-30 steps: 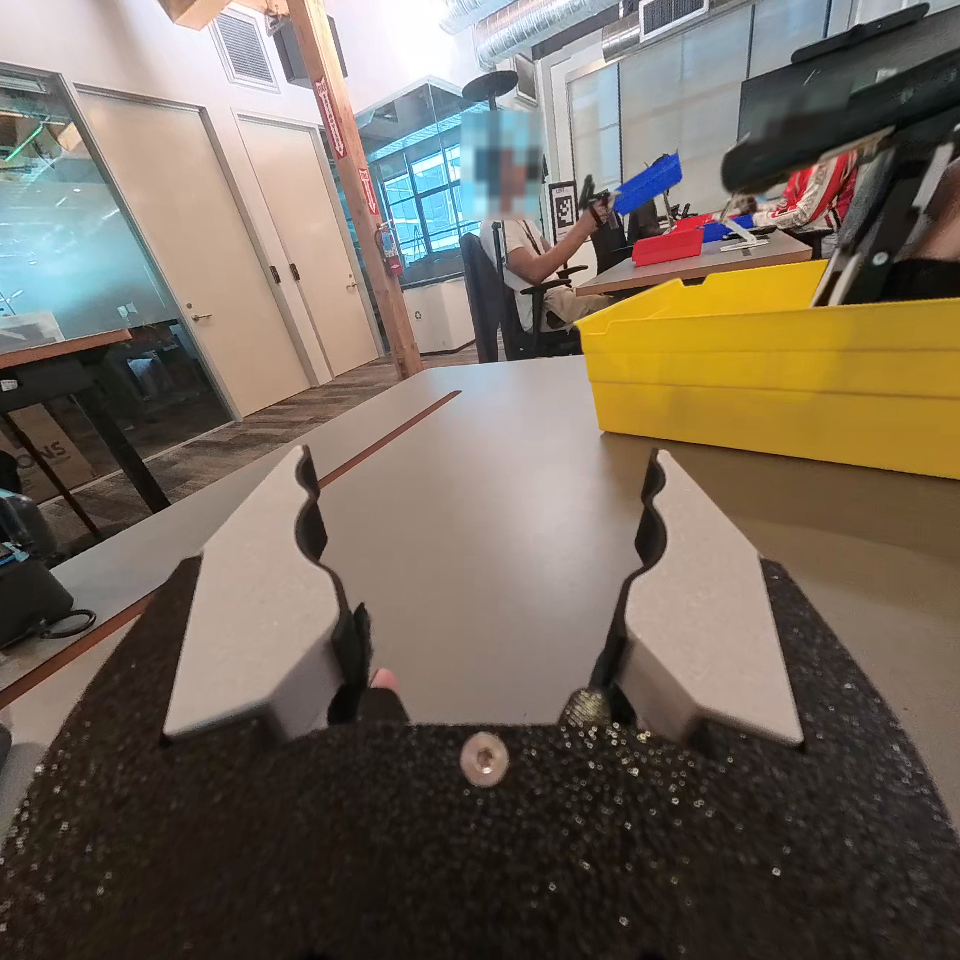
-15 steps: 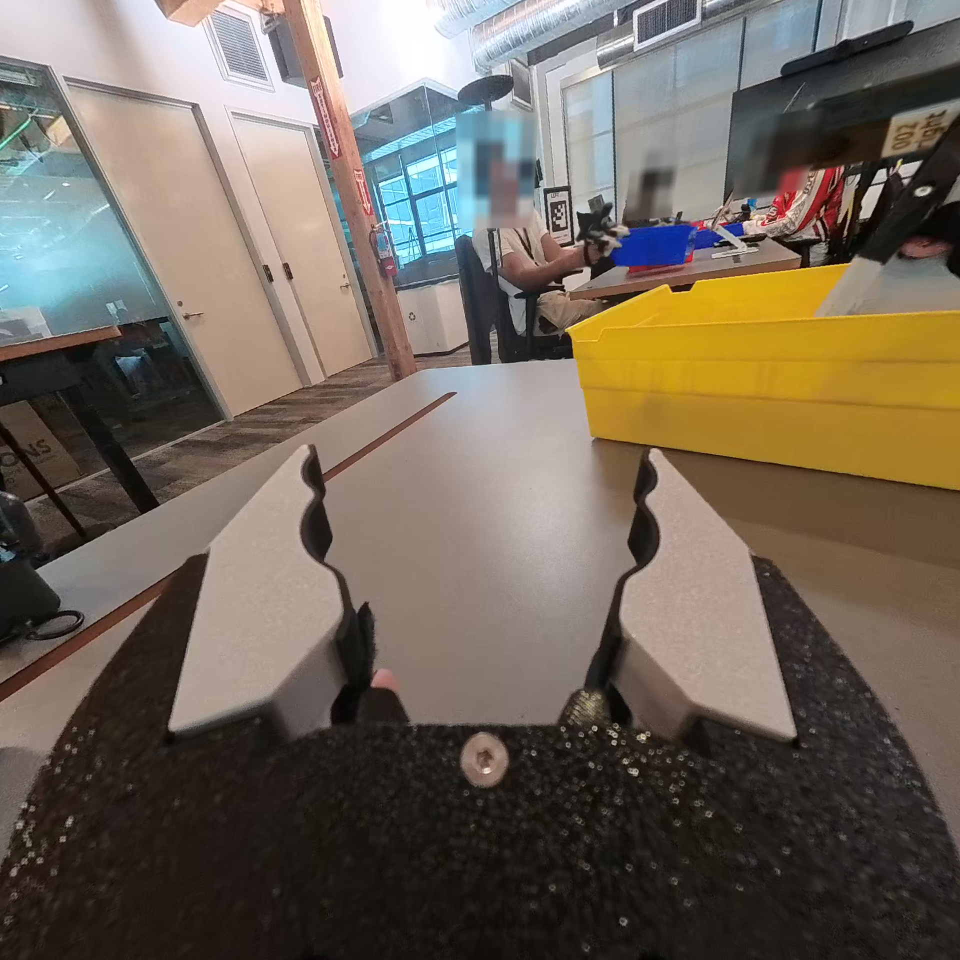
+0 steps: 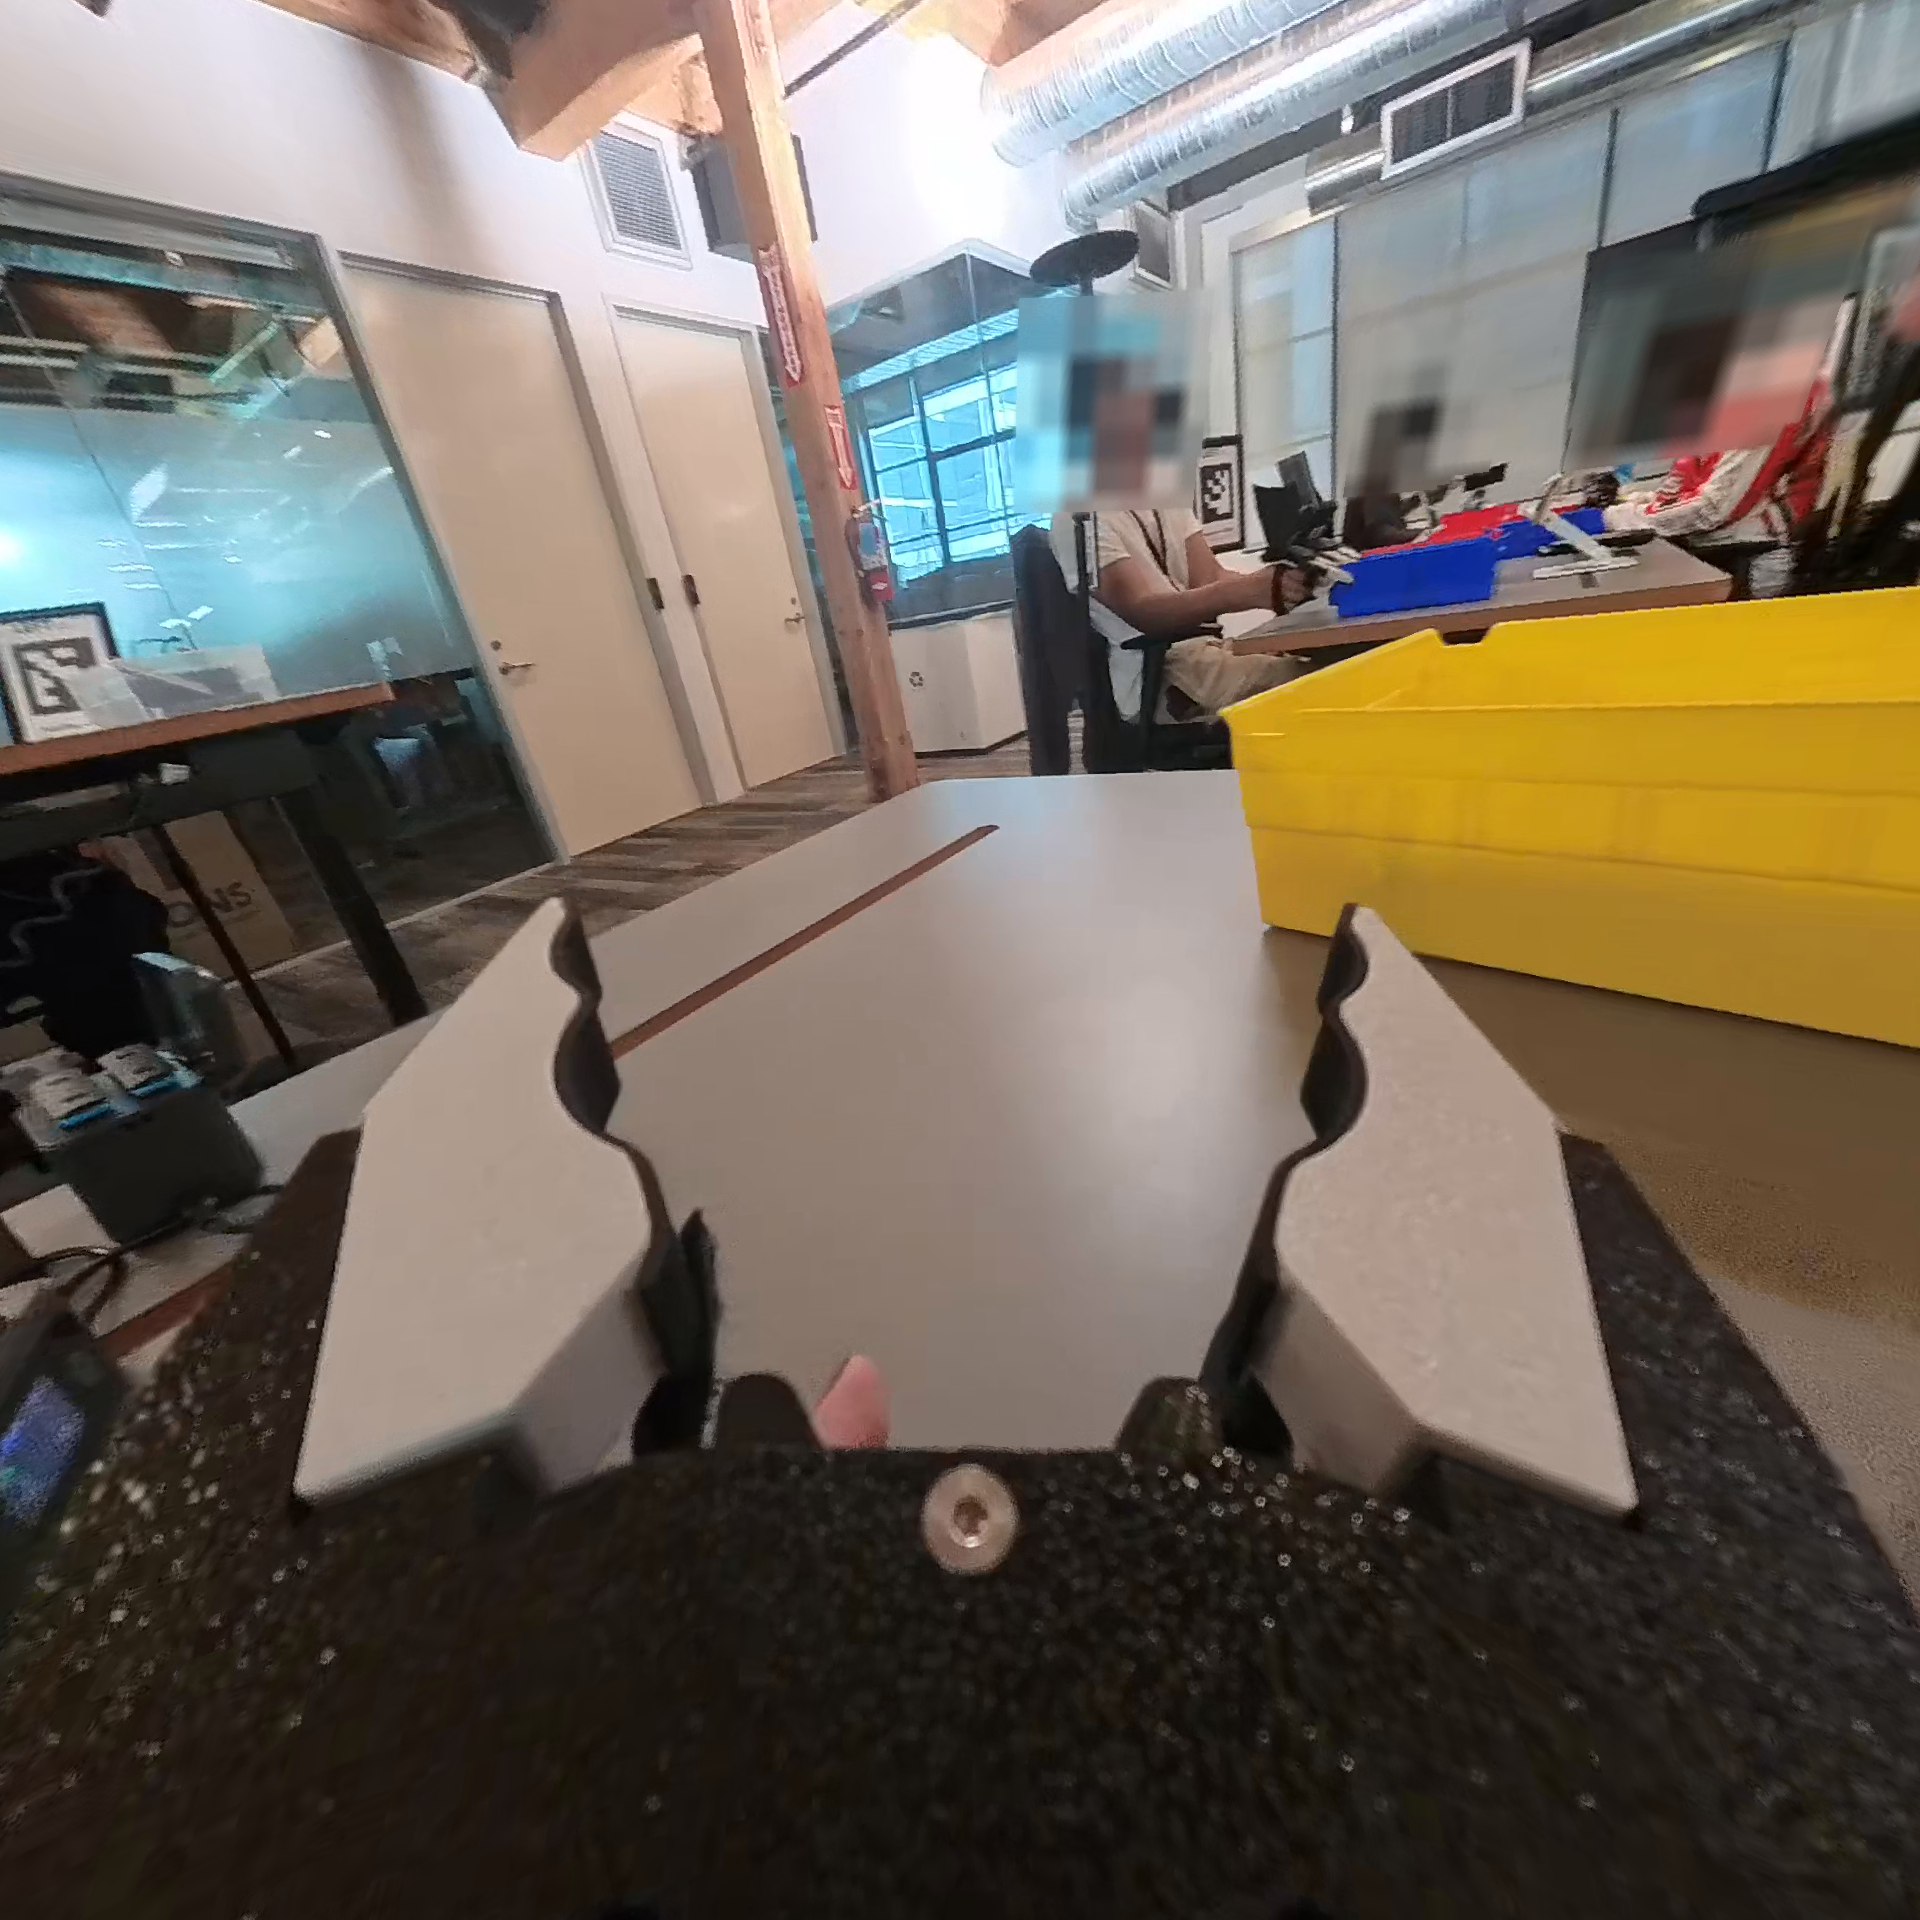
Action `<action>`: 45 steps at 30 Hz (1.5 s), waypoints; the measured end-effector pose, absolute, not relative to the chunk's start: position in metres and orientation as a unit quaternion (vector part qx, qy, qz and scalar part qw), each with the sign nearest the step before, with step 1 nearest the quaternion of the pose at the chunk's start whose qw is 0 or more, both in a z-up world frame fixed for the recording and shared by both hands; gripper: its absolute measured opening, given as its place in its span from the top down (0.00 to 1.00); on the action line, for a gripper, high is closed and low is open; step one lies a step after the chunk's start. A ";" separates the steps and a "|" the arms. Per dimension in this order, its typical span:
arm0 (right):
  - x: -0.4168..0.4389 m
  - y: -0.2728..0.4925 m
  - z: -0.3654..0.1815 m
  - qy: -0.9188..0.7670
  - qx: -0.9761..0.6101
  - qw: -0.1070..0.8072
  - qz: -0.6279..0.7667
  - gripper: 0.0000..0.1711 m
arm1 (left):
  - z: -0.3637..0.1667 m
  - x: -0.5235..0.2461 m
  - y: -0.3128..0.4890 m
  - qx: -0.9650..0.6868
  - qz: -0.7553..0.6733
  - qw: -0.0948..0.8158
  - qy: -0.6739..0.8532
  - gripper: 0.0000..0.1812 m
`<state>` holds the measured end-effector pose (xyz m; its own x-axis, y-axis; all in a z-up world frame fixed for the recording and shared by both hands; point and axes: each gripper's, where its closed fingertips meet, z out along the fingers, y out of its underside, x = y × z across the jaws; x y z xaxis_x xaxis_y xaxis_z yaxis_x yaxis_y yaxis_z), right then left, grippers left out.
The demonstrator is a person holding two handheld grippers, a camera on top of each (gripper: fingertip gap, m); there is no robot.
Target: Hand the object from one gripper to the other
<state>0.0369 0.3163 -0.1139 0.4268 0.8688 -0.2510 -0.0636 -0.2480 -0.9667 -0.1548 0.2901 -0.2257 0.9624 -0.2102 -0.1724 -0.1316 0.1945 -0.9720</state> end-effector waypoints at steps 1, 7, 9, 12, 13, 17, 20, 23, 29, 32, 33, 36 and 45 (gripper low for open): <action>0.021 0.310 -0.103 -0.315 -0.620 0.579 0.426 0.53 | -0.225 -0.156 0.289 -0.633 -0.013 0.763 0.133 0.26; -0.084 0.312 -0.140 -0.299 -0.513 0.735 0.327 0.51 | -0.214 -0.172 0.256 -0.637 0.040 0.767 0.070 0.29; -0.113 0.316 -0.167 -0.313 -0.501 0.755 0.282 0.52 | -0.207 -0.180 0.237 -0.644 0.056 0.763 0.034 0.32; -0.145 0.305 -0.194 -0.337 -0.485 0.766 0.252 0.53 | -0.196 -0.182 0.208 -0.674 0.068 0.736 0.006 0.35; -0.155 0.297 -0.201 -0.356 -0.474 0.765 0.253 0.54 | -0.189 -0.180 0.196 -0.682 0.073 0.727 0.002 0.37; -0.181 0.276 -0.217 -0.443 -0.429 0.755 0.222 0.55 | -0.137 -0.182 0.136 -0.689 0.113 0.715 -0.016 0.43; -0.185 0.268 -0.219 -0.455 -0.420 0.746 0.245 0.56 | -0.114 -0.241 0.077 -0.721 0.221 0.653 -0.077 0.47; -0.187 0.267 -0.221 -0.458 -0.423 0.735 0.267 0.57 | -0.138 -0.326 0.003 -0.788 0.276 0.521 -0.178 0.55; -0.183 0.276 -0.221 -0.434 -0.445 0.719 0.309 0.59 | -0.255 -0.408 -0.085 -0.906 0.200 0.274 -0.252 0.62; -0.183 0.277 -0.222 -0.432 -0.450 0.714 0.319 0.60 | -0.282 -0.422 -0.102 -0.926 0.221 0.201 -0.231 0.65; -0.184 0.276 -0.223 -0.434 -0.449 0.713 0.319 0.60 | -0.288 -0.424 -0.105 -0.930 0.224 0.183 -0.225 0.67; -0.187 0.274 -0.224 -0.443 -0.444 0.711 0.317 0.60 | -0.303 -0.428 -0.103 -0.939 0.211 0.152 -0.224 0.73; -0.187 0.272 -0.225 -0.448 -0.441 0.710 0.318 0.62 | -0.254 -0.429 -0.101 -0.934 0.287 0.123 -0.172 0.99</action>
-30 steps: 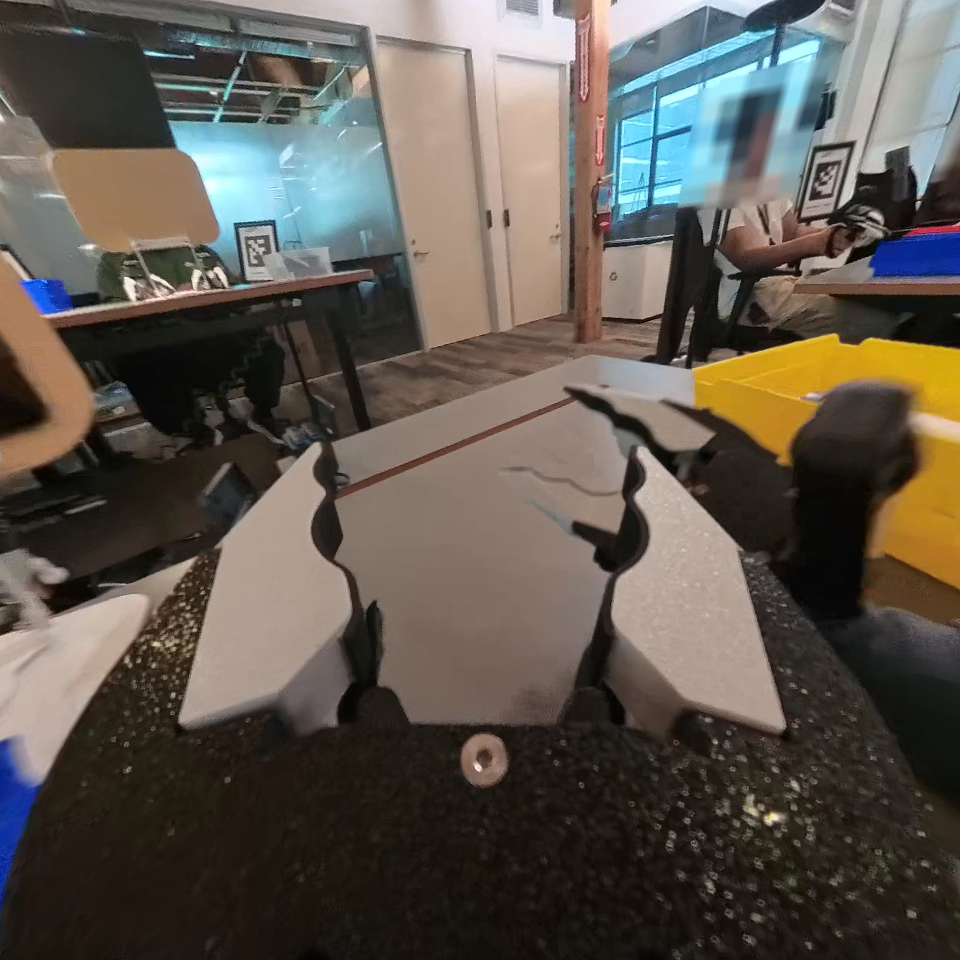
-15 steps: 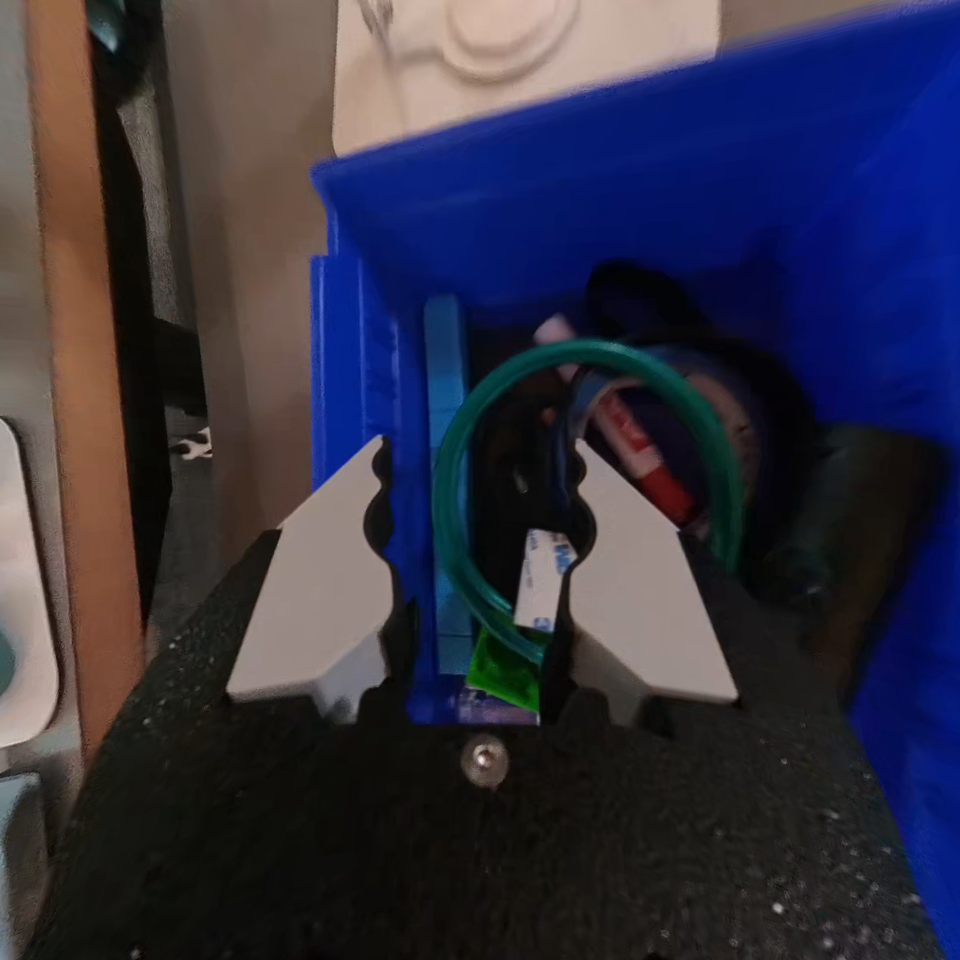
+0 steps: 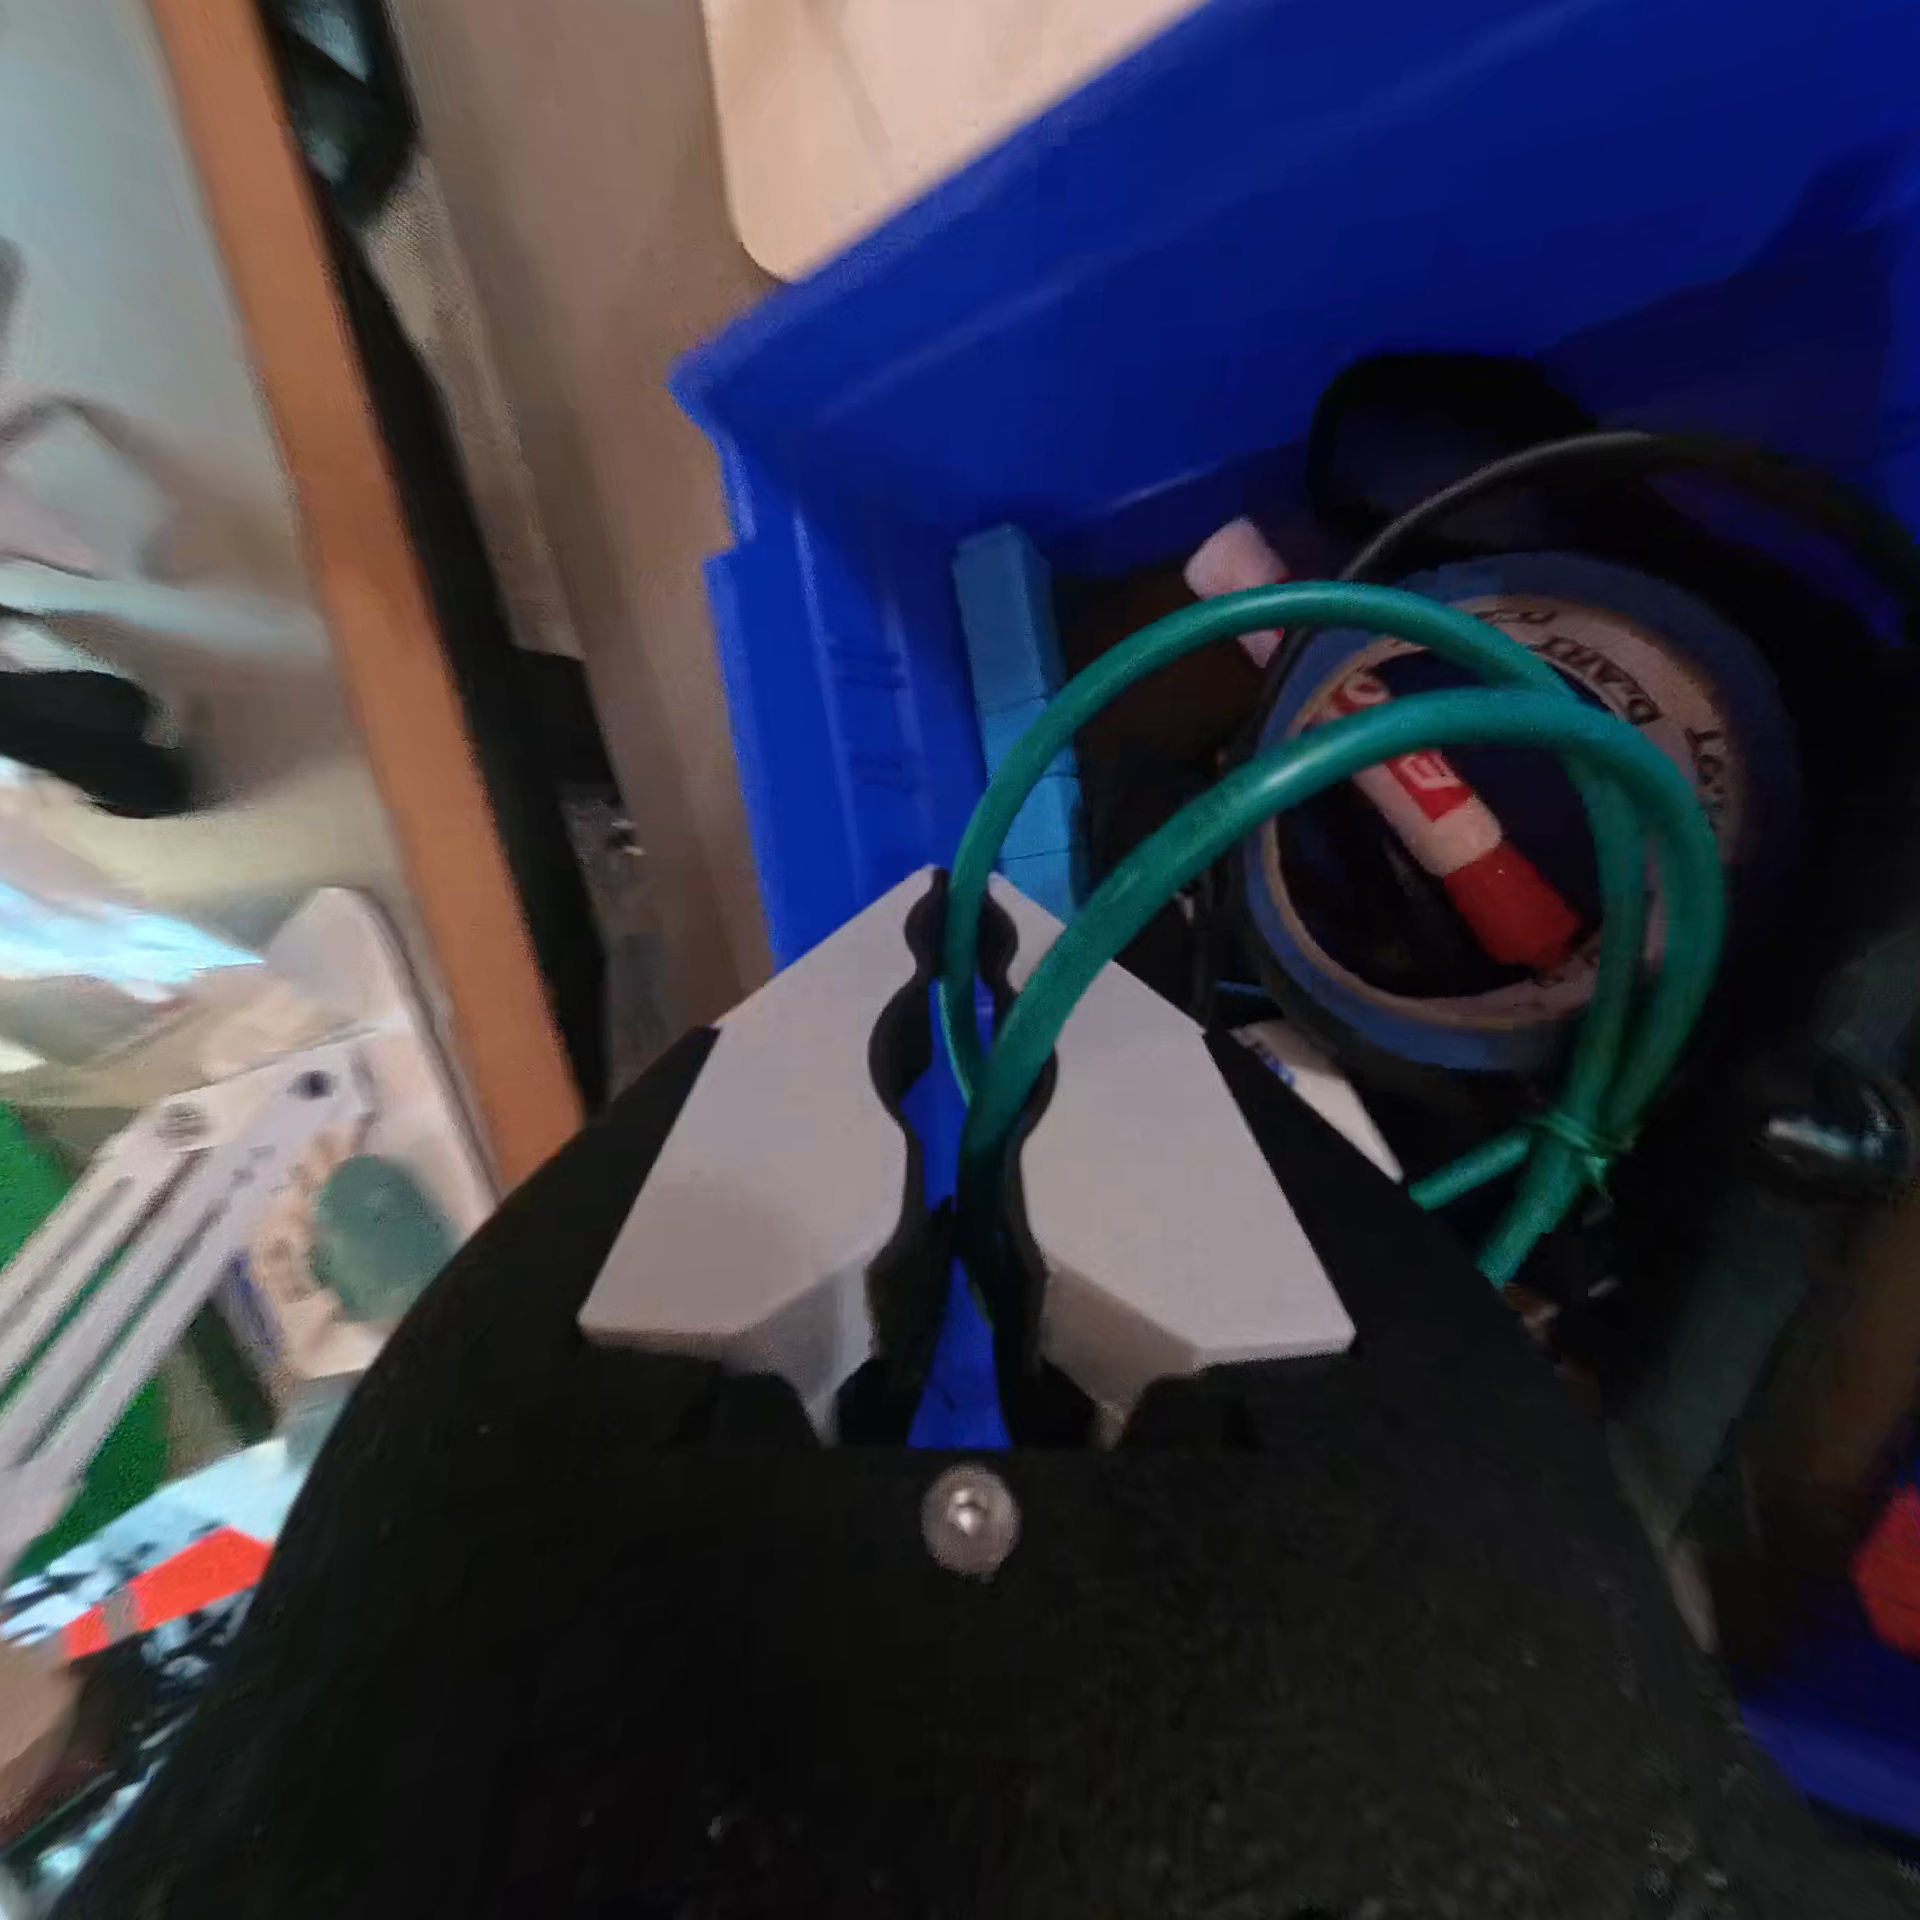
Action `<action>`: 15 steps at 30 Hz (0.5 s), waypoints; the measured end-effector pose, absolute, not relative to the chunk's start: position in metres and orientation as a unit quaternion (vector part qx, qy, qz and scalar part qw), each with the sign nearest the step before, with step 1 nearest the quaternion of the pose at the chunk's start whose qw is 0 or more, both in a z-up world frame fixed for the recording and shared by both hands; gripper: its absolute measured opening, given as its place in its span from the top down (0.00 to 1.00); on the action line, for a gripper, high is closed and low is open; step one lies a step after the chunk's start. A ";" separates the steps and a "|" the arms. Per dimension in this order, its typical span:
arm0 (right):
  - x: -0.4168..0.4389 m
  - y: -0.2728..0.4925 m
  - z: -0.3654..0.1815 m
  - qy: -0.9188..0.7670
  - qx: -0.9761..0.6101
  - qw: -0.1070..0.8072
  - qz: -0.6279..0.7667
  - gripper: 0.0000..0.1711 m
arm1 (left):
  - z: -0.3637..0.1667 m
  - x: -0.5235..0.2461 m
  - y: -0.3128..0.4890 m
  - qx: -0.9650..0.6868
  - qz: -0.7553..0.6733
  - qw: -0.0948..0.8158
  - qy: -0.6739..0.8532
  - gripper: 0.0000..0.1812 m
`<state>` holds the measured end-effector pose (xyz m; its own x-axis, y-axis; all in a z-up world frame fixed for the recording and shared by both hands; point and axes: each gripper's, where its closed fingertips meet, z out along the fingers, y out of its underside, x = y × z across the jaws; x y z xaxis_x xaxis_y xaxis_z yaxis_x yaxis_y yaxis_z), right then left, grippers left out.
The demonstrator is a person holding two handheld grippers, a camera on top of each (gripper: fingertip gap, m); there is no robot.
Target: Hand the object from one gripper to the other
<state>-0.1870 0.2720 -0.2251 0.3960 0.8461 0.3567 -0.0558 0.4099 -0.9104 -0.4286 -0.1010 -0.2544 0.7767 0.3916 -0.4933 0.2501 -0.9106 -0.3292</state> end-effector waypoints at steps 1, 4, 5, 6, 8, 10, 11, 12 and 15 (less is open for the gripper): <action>-0.187 0.272 -0.225 -0.450 -0.440 0.710 0.317 0.62 | -0.239 -0.428 -0.102 -0.928 0.313 0.123 -0.160 0.99; -0.188 0.269 -0.226 -0.457 -0.436 0.710 0.312 0.63 | -0.183 -0.427 -0.105 -0.892 0.415 0.129 -0.121 0.99; -0.189 0.269 -0.227 -0.459 -0.434 0.710 0.310 0.63 | -0.163 -0.425 -0.104 -0.877 0.445 0.142 -0.112 0.99; -0.189 0.268 -0.227 -0.462 -0.433 0.710 0.309 0.63 | -0.147 -0.421 -0.102 -0.867 0.462 0.158 -0.103 0.99; -0.190 0.267 -0.227 -0.465 -0.432 0.710 0.307 0.64 | -0.119 -0.412 -0.096 -0.847 0.484 0.201 -0.093 0.99; -0.190 0.268 -0.227 -0.463 -0.433 0.709 0.308 0.64 | -0.089 -0.404 -0.088 -0.815 0.510 0.260 -0.089 0.99; -0.190 0.268 -0.227 -0.462 -0.434 0.708 0.311 0.64 | -0.073 -0.399 -0.083 -0.796 0.526 0.287 -0.086 0.99; -0.189 0.268 -0.227 -0.460 -0.435 0.708 0.313 0.64 | -0.059 -0.392 -0.076 -0.780 0.534 0.317 -0.082 0.99; -0.189 0.267 -0.225 -0.458 -0.434 0.704 0.327 0.64 | -0.027 -0.361 -0.034 -0.743 0.513 0.426 -0.057 0.99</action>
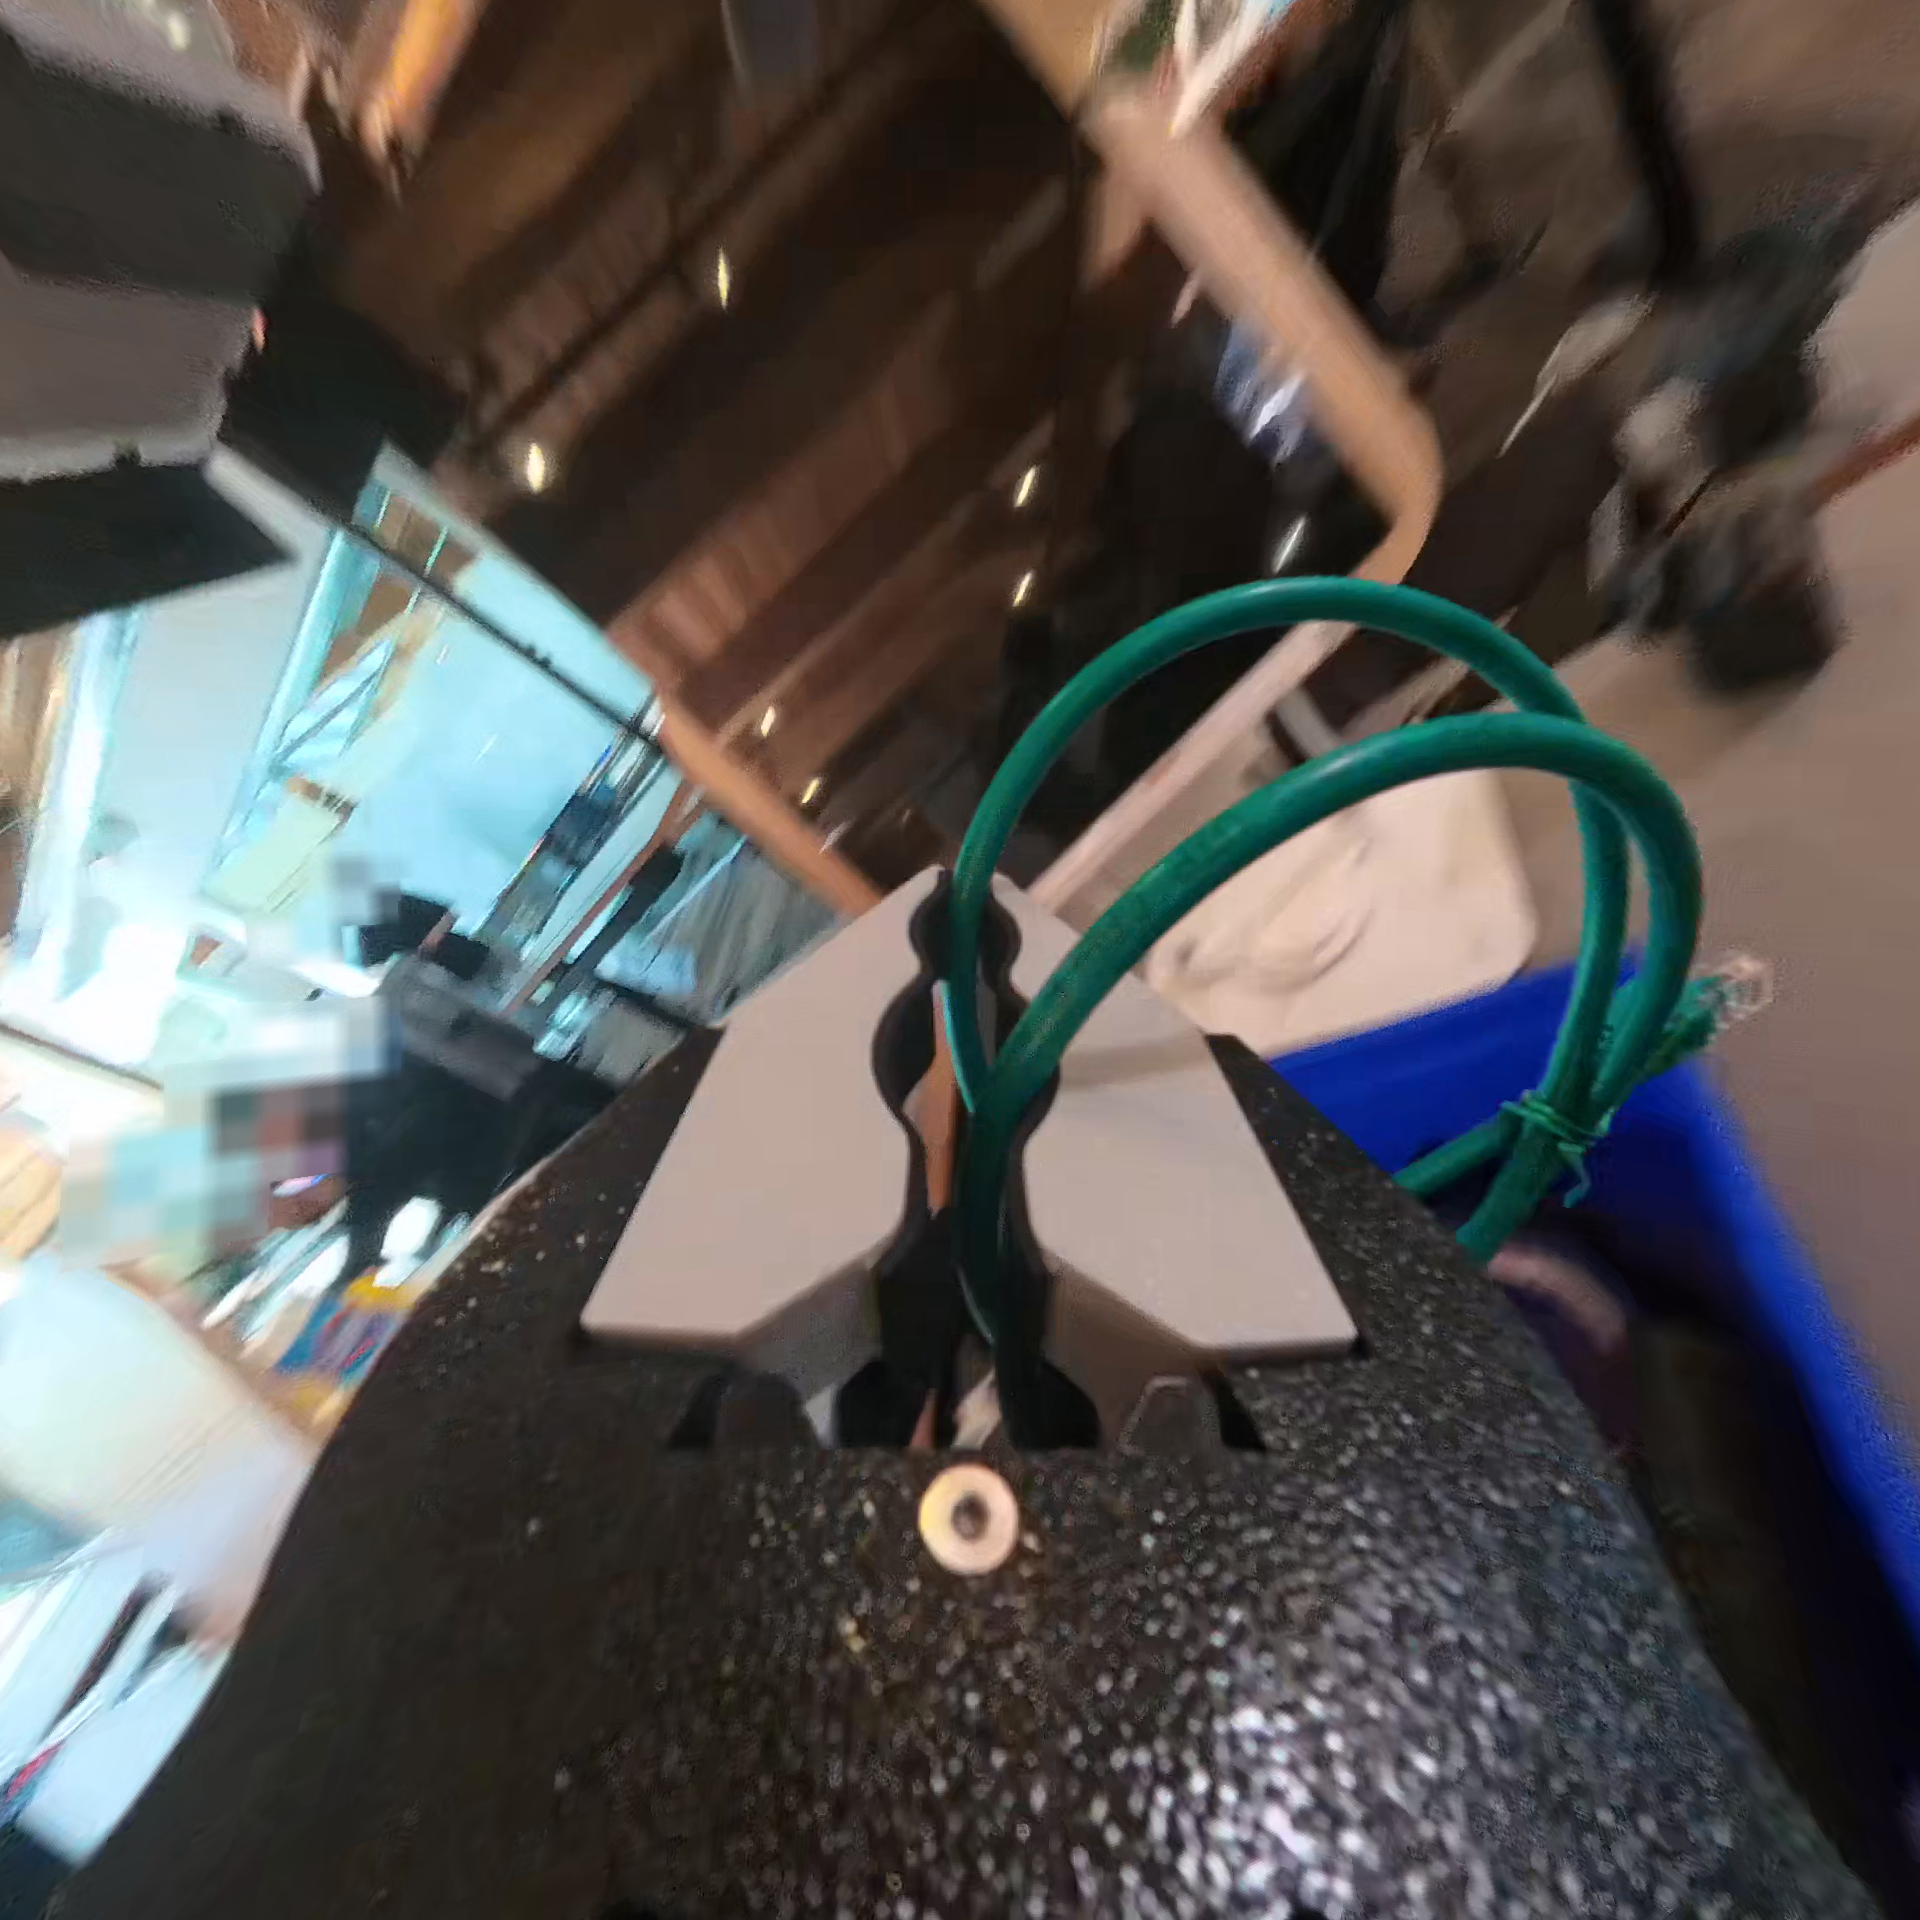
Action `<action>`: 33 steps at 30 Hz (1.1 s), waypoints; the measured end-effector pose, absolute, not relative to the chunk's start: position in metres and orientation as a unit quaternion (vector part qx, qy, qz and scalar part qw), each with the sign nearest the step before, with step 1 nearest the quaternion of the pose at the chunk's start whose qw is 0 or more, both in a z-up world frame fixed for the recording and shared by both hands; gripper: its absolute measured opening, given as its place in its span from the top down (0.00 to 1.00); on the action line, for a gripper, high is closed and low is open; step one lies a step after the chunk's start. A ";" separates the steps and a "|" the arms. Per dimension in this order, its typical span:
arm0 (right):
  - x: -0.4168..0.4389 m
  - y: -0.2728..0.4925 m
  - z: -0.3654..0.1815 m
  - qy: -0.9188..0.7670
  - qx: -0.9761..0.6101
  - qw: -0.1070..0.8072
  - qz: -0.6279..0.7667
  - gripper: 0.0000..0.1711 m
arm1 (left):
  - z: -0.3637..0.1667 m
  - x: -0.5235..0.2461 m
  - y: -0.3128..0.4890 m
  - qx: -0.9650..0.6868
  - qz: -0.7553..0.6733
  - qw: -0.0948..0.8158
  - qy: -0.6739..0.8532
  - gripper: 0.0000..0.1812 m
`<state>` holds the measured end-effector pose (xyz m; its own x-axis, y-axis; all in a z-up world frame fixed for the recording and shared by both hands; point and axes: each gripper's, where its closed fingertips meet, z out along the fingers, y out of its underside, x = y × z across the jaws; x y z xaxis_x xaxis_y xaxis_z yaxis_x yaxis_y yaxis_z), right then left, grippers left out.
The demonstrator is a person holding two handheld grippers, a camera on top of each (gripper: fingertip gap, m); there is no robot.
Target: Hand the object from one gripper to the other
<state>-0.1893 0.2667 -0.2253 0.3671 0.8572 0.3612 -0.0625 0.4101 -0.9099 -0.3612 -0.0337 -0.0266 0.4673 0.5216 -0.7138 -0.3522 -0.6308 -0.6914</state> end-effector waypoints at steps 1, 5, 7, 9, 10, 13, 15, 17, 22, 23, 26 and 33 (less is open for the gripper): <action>-0.189 0.266 -0.225 -0.457 -0.433 0.703 0.330 0.64 | -0.019 -0.348 -0.014 -0.734 0.492 0.466 -0.045 0.99; -0.186 0.265 -0.223 -0.450 -0.434 0.697 0.350 0.64 | -0.010 -0.308 0.064 -0.699 0.399 0.593 -0.019 1.00; -0.183 0.266 -0.221 -0.440 -0.437 0.692 0.369 0.64 | -0.015 -0.297 0.099 -0.682 0.323 0.655 -0.047 0.99; -0.179 0.265 -0.216 -0.427 -0.435 0.685 0.399 0.64 | -0.023 -0.291 0.129 -0.646 0.266 0.712 -0.072 0.99; -0.176 0.261 -0.212 -0.421 -0.427 0.679 0.424 0.64 | -0.032 -0.291 0.143 -0.636 0.246 0.727 -0.081 0.99; -0.169 0.220 -0.195 -0.427 -0.354 0.599 0.578 0.65 | -0.063 -0.293 0.179 -0.620 0.165 0.757 -0.124 0.99; -0.174 0.208 -0.200 -0.439 -0.357 0.532 0.630 0.60 | -0.084 -0.291 0.198 -0.618 0.107 0.765 -0.144 0.99; -0.177 0.209 -0.198 -0.438 -0.361 0.521 0.638 0.57 | -0.098 -0.288 0.214 -0.628 0.077 0.760 -0.146 0.99; -0.176 0.221 -0.146 -0.415 -0.346 0.543 0.643 0.57 | -0.076 -0.287 0.230 -0.618 0.065 0.774 -0.120 0.99; -0.179 0.225 -0.132 -0.416 -0.347 0.543 0.642 0.59 | -0.071 -0.286 0.233 -0.616 0.059 0.777 -0.113 0.99; -0.197 0.233 -0.105 -0.450 -0.364 0.518 0.630 0.65 | -0.060 -0.283 0.237 -0.606 0.032 0.789 -0.096 0.99; -0.202 0.222 -0.083 -0.520 -0.335 0.532 0.578 0.93 | -0.066 -0.271 0.233 -0.613 -0.069 0.787 -0.032 0.95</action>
